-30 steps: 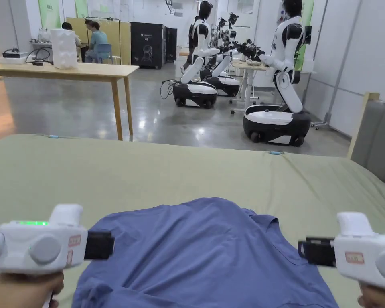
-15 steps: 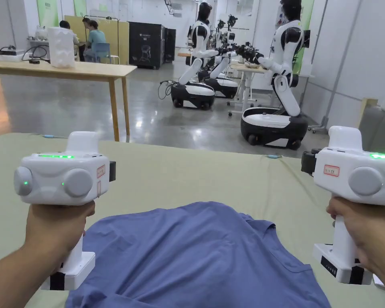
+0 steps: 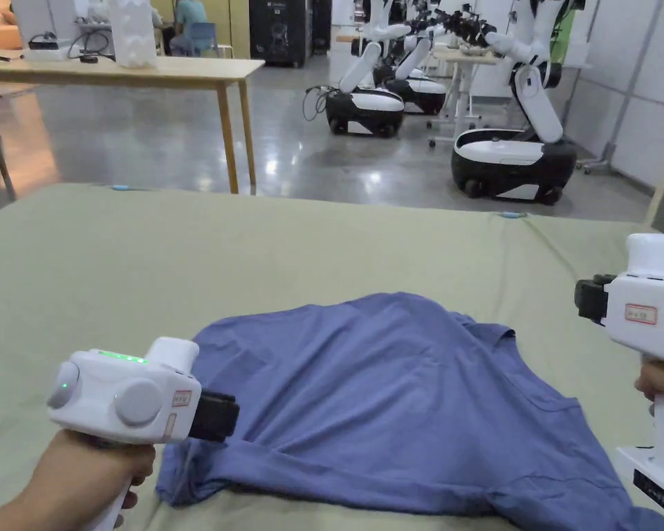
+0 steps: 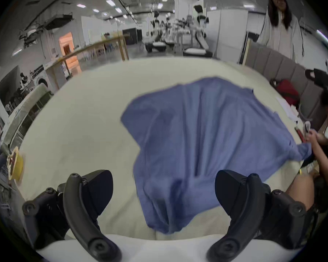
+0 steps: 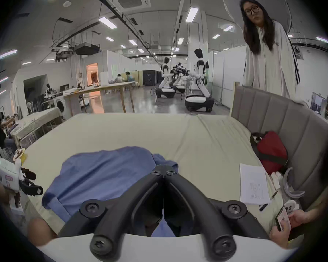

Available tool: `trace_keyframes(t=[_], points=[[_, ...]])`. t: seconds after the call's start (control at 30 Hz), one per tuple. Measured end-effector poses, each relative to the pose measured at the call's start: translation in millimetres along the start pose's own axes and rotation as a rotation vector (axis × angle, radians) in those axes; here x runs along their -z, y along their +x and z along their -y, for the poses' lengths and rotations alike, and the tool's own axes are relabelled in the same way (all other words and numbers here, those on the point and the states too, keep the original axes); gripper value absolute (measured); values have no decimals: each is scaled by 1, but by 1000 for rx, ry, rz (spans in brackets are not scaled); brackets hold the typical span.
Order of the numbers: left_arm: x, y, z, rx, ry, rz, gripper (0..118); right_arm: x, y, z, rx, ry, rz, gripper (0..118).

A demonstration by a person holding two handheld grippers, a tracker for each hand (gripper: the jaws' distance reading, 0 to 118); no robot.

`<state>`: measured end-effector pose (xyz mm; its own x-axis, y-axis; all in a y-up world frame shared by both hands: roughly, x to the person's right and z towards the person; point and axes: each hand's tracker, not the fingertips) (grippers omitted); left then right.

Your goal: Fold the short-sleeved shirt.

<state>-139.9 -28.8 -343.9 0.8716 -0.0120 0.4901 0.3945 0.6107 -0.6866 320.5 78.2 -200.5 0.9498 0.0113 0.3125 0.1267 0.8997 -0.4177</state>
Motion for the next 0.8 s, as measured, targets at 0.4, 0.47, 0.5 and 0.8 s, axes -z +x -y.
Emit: trace_keyframes(t=[0.4,0.47,0.5,0.8], points=[[34,3,9,24,-148,42,6,17,69,74,86,-286,77,30],[33,6,10,27,-150,43,6,27,81,92,135,-389,62,98],[32,7,11,28,-148,43,6,31,86,102,156,-433,45,109],[29,7,11,19,-146,51,6,67,75,169,102,-543,50,101]])
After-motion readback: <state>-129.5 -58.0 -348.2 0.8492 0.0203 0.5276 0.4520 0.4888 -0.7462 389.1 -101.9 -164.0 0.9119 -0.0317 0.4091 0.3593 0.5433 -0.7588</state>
